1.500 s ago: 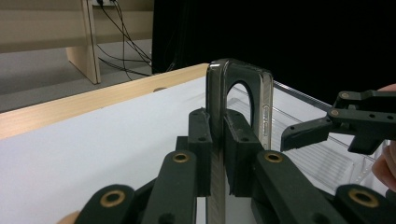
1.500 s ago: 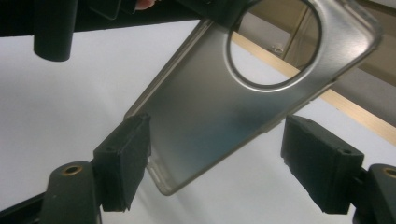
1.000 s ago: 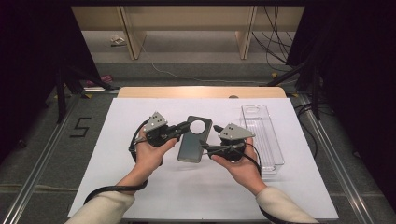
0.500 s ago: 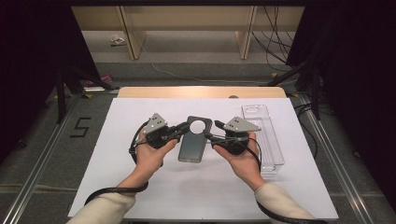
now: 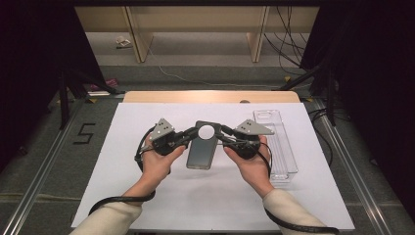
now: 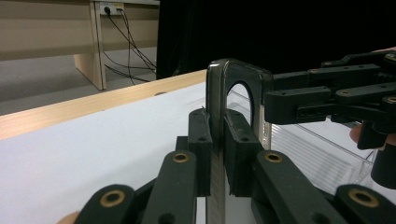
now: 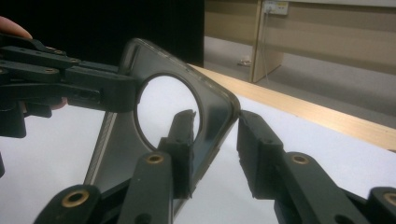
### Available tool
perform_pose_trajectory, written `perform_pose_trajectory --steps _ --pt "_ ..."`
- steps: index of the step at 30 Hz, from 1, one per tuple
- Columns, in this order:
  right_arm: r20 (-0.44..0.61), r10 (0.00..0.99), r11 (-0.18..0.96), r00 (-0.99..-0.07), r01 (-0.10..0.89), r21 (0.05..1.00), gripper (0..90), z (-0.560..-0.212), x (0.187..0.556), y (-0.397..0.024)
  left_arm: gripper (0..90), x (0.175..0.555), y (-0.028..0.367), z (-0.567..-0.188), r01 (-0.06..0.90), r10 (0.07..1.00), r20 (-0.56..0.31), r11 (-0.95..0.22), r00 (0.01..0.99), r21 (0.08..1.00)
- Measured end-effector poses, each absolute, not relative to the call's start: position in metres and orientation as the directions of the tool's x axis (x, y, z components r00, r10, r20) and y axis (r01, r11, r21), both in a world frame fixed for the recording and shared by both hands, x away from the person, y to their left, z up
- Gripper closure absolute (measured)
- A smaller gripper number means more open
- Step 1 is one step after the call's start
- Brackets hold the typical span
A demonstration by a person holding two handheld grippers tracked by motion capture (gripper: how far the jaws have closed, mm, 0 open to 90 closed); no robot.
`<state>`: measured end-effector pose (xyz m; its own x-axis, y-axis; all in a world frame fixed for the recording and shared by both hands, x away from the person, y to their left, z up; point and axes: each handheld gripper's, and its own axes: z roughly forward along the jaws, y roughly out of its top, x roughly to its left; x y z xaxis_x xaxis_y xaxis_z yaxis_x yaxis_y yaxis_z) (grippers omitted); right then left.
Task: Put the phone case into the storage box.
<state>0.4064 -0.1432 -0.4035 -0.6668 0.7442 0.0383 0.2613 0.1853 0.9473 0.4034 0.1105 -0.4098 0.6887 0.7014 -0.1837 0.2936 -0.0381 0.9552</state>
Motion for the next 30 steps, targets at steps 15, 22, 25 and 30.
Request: perform_pose_trajectory --steps 15,22,25,30 --pt "0.051 0.757 0.168 -0.651 0.27 0.948 75.7 -0.404 0.4084 -0.143 82.1 0.4027 0.1096 -0.4097 0.289 0.701 -0.182 -0.036 0.689 0.957" --pt "0.062 0.761 0.152 -0.646 0.27 0.951 79.2 -0.402 0.4082 -0.1453 82.1 0.4022 0.108 -0.4107 0.287 0.7 -0.179 -0.038 0.691 0.957" --pt "0.067 0.761 0.146 -0.645 0.271 0.951 80.8 -0.4004 0.408 -0.1465 82.0 0.4019 0.1067 -0.4114 0.285 0.699 -0.175 -0.043 0.693 0.957" --pt "0.07 0.763 0.141 -0.642 0.271 0.952 83.9 -0.396 0.4071 -0.1493 81.9 0.4012 0.1041 -0.4133 0.294 0.698 -0.176 -0.052 0.694 0.955"
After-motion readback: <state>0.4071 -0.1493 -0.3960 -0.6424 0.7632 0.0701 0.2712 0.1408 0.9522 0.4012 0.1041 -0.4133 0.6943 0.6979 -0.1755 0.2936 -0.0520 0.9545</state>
